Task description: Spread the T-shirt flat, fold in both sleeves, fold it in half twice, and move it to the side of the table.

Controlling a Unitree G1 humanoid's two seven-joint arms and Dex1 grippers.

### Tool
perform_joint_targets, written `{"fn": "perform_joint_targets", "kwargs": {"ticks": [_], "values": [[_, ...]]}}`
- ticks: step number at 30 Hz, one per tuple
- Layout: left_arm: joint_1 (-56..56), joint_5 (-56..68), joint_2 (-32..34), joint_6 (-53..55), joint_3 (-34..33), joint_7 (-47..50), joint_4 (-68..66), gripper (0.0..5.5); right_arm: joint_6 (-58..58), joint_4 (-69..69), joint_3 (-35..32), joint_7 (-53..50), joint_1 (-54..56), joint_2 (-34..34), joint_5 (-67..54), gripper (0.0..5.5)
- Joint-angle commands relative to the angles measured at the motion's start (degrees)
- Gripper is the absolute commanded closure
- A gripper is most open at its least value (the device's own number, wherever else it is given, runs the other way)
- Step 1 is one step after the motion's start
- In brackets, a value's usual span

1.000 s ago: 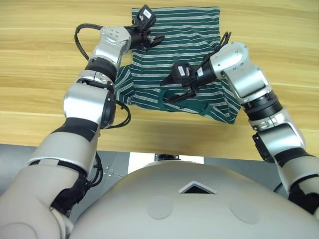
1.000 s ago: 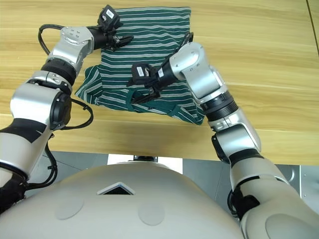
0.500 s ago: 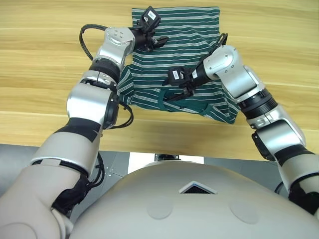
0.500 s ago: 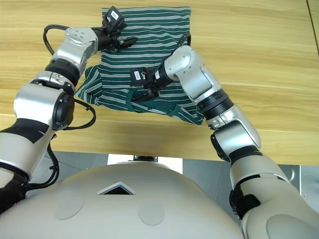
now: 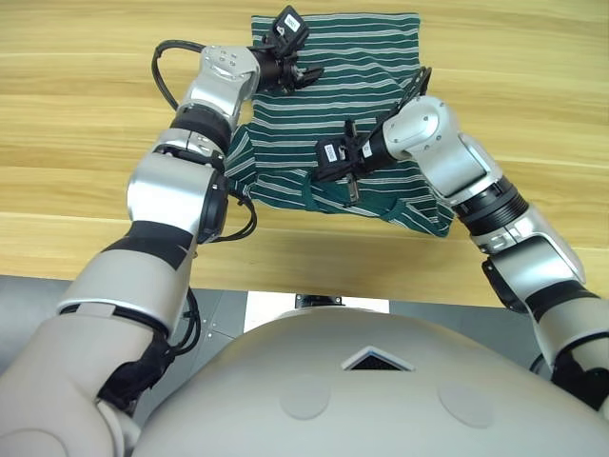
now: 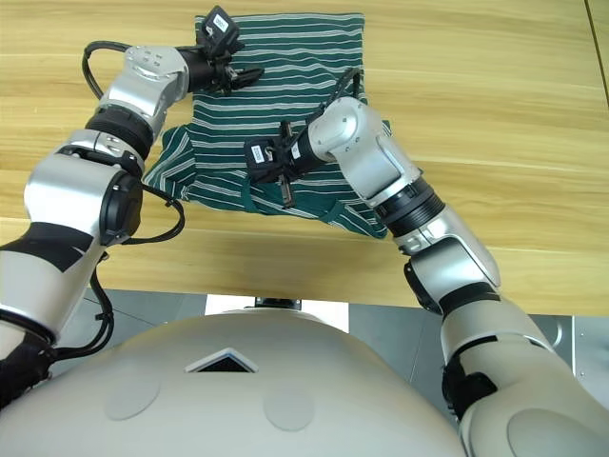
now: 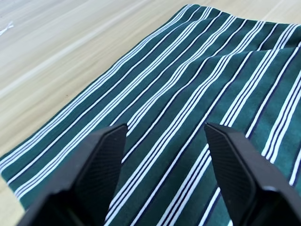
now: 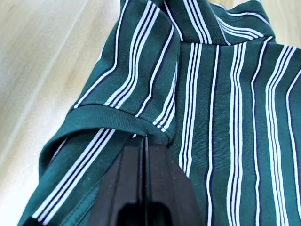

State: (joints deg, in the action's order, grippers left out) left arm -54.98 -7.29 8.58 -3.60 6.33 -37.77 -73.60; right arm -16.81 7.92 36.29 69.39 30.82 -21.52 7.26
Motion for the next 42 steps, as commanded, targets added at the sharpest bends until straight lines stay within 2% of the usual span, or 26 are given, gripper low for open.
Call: {"fn": "perform_joint_targets", "kwargs": {"ticks": [1,5,11,22,27,34,36,39,41,42], "values": [[-0.6,-0.8,0.5,0.8,0.0,0.2,-0.3,2.59,-0.1,-2.6,-0.4,0.1,-0.2,-0.5,-0.4,5.48],[-0.4,-0.7,0.7,1.4,-0.2,0.5,-0.5,2.59,-1.9,-12.0,-0.9,2.9,-2.0,-3.6,-3.0,5.48],[-1.4,0.8,1.4,4.7,-2.1,0.2,-0.9,2.59,-11.0,-27.6,-0.1,6.5,-6.3,-8.7,-8.4,5.48],[-1.0,0.5,1.7,6.8,-3.2,0.6,-0.8,2.59,-18.4,-35.8,3.6,2.7,-9.1,-10.6,-8.7,5.48],[-1.0,0.3,1.7,6.7,-3.6,1.0,-0.9,2.59,-25.9,-40.5,4.1,0.4,-9.3,-9.4,-12.2,4.63],[-0.8,-0.1,1.8,6.6,-3.4,1.3,-0.9,2.59,-37.7,-49.5,-1.1,-1.0,-10.0,-11.5,-24.2,3.51],[-0.8,0.3,2.0,6.3,-3.8,1.2,-0.5,2.59,-36.0,-46.7,-6.5,-0.8,-7.9,-13.2,-26.3,3.14],[1.0,1.7,2.9,4.6,-4.1,-2.9,3.4,2.59,-27.8,-29.7,-14.3,-1.1,-2.2,-14.5,-25.4,2.55],[7.1,5.1,4.9,4.4,-5.0,-8.4,15.5,2.59,-21.0,-16.2,-16.8,-1.3,1.8,-13.7,-23.7,2.33],[12.9,8.4,6.5,6.5,-6.8,-10.1,28.7,2.59,-17.3,-8.6,-17.3,-2.0,3.9,-12.3,-22.4,2.33]]}}
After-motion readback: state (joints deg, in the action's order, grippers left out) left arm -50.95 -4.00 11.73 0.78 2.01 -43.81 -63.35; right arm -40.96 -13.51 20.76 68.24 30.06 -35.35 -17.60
